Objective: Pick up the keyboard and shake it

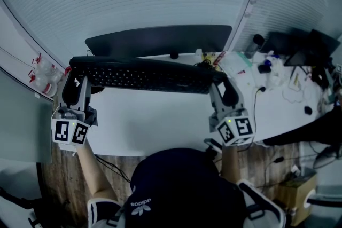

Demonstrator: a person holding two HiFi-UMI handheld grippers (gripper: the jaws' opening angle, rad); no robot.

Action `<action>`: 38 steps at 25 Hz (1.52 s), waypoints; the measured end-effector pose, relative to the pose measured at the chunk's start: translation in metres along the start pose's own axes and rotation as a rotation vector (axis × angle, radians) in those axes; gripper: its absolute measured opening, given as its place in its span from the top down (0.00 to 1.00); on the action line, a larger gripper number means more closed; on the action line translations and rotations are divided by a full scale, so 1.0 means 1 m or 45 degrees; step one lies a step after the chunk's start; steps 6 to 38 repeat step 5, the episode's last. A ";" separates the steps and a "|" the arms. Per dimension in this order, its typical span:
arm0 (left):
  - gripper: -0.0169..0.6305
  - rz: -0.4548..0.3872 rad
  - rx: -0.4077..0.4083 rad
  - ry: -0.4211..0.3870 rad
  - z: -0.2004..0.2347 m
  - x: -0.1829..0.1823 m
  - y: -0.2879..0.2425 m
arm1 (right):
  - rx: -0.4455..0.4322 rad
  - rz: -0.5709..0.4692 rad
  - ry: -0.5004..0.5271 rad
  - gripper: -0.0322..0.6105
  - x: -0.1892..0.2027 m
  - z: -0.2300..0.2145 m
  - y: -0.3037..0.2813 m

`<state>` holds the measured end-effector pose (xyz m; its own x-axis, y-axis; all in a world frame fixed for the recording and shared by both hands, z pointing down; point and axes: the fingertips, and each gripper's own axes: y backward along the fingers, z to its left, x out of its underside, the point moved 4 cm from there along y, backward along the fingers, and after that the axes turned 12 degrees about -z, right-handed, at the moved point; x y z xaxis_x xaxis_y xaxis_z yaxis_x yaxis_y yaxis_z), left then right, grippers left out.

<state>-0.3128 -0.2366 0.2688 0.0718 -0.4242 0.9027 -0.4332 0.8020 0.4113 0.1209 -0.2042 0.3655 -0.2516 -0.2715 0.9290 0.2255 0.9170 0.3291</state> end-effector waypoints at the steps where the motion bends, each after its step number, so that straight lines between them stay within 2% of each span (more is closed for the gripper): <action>1: 0.66 0.002 0.001 0.001 0.000 0.000 0.000 | 0.003 0.002 -0.003 0.65 0.000 0.000 0.000; 38: 0.66 0.012 0.013 0.010 -0.001 0.000 0.001 | 0.019 0.003 -0.015 0.65 0.000 0.001 0.005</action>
